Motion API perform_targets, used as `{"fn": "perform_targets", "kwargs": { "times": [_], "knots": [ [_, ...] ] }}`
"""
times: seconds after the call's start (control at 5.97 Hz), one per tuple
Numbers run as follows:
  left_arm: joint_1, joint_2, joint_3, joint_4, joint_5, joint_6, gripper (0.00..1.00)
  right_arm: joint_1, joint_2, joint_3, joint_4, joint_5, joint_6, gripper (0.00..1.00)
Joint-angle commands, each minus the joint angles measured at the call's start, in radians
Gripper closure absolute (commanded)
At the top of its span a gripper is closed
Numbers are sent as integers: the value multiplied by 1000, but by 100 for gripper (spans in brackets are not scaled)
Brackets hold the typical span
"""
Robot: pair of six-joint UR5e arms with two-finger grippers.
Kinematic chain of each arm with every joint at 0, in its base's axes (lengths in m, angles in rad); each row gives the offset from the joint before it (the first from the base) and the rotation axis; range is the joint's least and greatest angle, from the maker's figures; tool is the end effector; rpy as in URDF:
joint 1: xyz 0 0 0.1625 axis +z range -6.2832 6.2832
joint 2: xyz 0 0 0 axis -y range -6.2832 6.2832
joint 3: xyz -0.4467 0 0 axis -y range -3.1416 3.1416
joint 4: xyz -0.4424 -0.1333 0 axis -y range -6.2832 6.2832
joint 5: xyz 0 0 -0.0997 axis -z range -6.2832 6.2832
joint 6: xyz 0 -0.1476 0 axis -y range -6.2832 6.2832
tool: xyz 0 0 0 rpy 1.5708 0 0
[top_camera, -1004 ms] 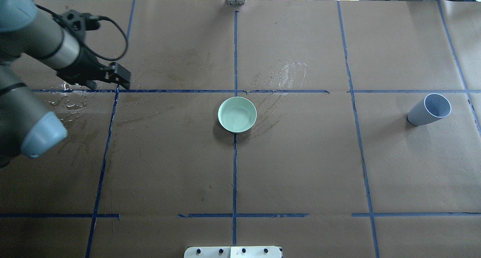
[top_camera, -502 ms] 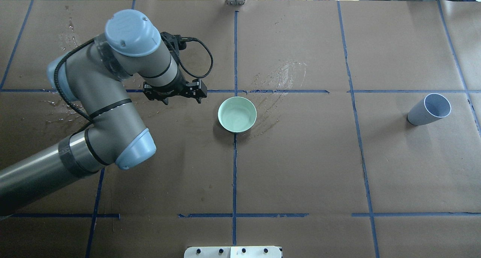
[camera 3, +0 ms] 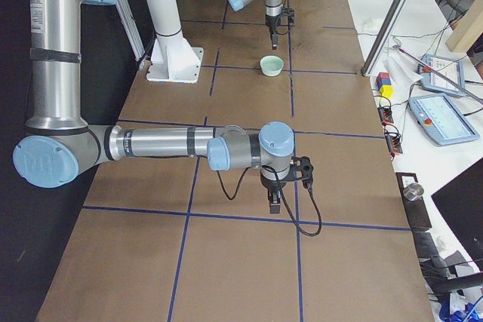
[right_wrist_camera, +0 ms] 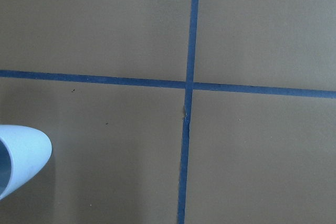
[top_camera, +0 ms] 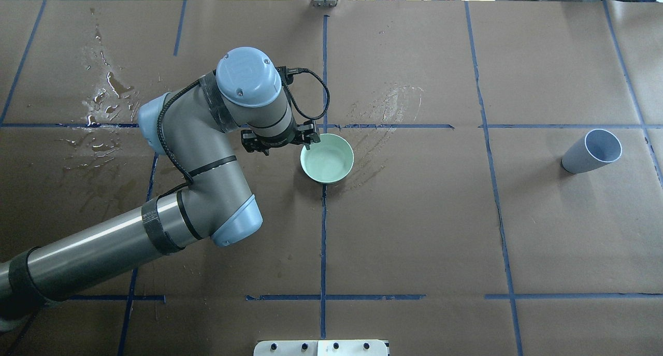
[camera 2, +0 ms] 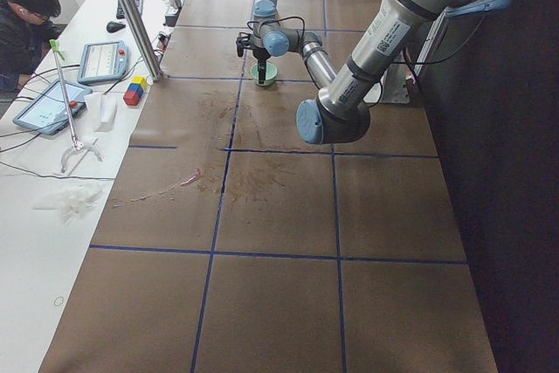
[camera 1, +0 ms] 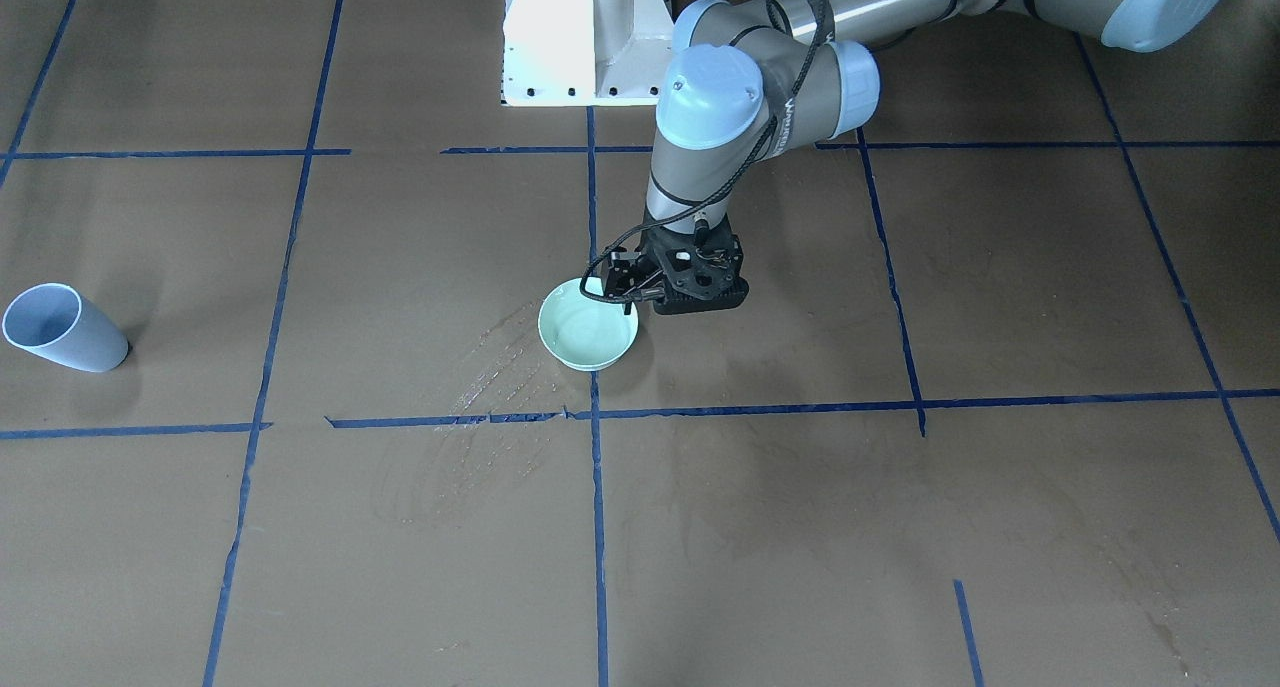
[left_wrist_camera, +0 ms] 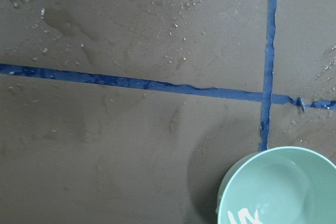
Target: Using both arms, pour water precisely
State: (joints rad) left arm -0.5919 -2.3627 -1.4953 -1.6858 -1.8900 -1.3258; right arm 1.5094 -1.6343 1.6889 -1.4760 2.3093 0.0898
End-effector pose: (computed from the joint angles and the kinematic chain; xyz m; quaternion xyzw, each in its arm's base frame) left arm 0.6339 -0.5310 0.2066 0.0292 0.4234 -0.0927 0.9007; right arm 0.0015 -0.5293 0.6772 0.0422 -0.3641 -0.0137 0.9303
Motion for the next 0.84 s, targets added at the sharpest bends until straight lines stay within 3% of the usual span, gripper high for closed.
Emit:
{"fn": "perform_targets", "kwargs": {
  "times": [0.0, 0.33, 0.67],
  "knots": [
    [23, -1, 65, -105, 12, -100, 18, 0, -1, -2, 0, 1, -1, 0],
    [37, 0, 104, -184, 14, -122, 32, 0, -2, 0, 2, 1, -1, 0],
    [44, 0, 107, -193, 12, -154, 55, 2, -2, 2, 2, 1, -1, 0]
  ]
}}
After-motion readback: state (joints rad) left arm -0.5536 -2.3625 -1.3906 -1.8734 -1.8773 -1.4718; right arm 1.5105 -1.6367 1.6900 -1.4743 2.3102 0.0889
